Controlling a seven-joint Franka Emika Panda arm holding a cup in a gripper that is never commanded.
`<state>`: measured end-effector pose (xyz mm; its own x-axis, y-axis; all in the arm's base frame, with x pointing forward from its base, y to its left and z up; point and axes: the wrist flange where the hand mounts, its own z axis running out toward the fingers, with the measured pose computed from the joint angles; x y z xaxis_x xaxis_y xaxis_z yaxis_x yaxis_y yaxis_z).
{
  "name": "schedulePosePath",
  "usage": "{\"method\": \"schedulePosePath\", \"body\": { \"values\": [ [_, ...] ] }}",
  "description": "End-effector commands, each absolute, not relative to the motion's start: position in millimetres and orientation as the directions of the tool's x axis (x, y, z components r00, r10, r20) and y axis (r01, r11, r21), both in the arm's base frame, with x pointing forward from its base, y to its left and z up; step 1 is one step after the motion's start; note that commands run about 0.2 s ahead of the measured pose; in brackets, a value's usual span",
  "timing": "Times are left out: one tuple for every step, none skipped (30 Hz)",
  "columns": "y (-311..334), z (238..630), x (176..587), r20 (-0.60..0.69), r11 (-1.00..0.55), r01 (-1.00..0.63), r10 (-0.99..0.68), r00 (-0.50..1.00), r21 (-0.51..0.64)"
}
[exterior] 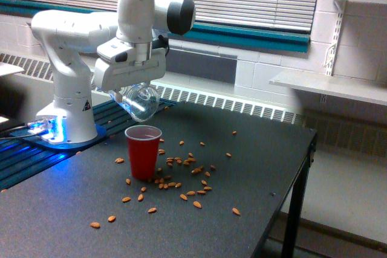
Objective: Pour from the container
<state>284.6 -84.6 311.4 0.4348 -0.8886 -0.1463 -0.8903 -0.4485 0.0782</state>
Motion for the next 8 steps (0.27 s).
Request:
{"method": "schedulePosePath", "body": {
  "values": [
    [-84.6,319.6,284.0,-0.120,-0.450,-0.890,-0.890,0.440,0.074],
    [-84.7,319.9,283.4,-0.119,-0.449,-0.890,-0.890,0.440,0.074],
    [-85.2,319.8,283.1,-0.115,-0.448,-0.891,-0.891,0.438,0.074],
    [-86.6,318.7,283.5,-0.106,-0.445,-0.892,-0.894,0.436,0.076],
    [-87.8,317.1,283.7,-0.099,-0.443,-0.893,-0.895,0.435,0.077],
    [-88.2,316.1,283.6,-0.097,-0.443,-0.893,-0.895,0.435,0.076],
    [-88.2,315.7,283.6,-0.097,-0.443,-0.893,-0.895,0.435,0.076],
    [-88.2,315.5,283.5,-0.097,-0.443,-0.893,-0.895,0.435,0.076]
  ]
}}
